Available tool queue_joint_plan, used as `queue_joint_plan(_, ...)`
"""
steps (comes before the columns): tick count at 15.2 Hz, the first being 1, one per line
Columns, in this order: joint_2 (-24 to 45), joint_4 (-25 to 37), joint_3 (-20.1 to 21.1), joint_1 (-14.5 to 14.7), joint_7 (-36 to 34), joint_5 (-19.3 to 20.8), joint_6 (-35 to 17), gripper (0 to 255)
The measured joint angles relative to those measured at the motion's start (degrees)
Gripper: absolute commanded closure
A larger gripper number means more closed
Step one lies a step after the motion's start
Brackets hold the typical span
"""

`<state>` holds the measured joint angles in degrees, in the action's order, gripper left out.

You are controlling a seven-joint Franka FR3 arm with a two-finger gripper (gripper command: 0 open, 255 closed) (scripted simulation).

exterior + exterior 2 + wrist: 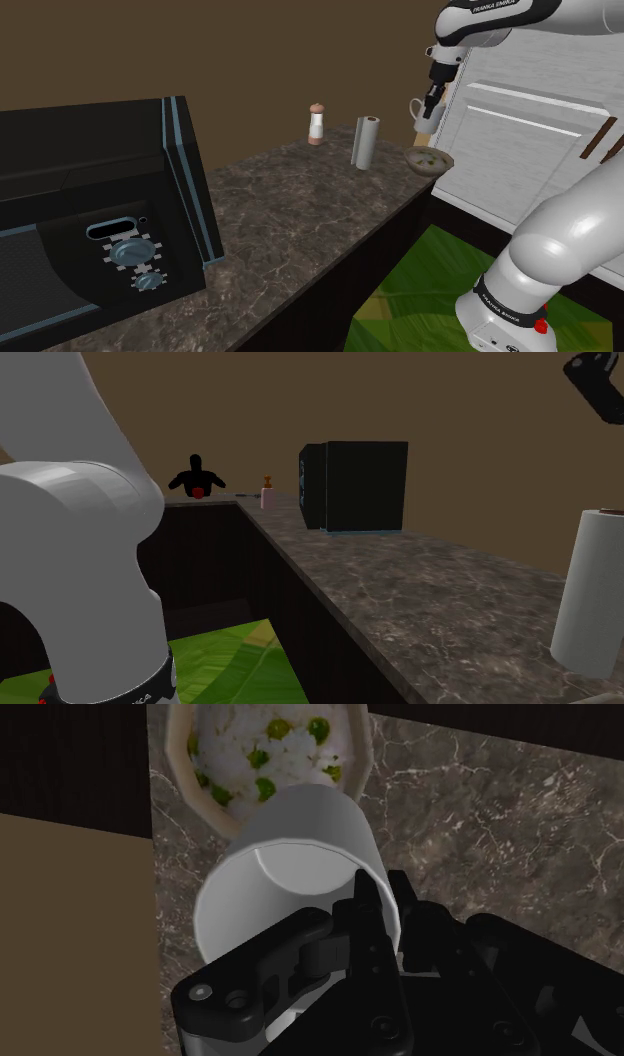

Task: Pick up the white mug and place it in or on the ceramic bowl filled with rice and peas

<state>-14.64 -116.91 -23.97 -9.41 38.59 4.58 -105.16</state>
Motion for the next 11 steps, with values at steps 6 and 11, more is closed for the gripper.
queue_joint_plan(6,4.51,3.51,-3.86,-1.49,5.99,-1.35,-0.79,255)
queue_joint_plan(11,4.81,-0.18,-4.14,-1.63,6.26,-1.39,-4.75,255)
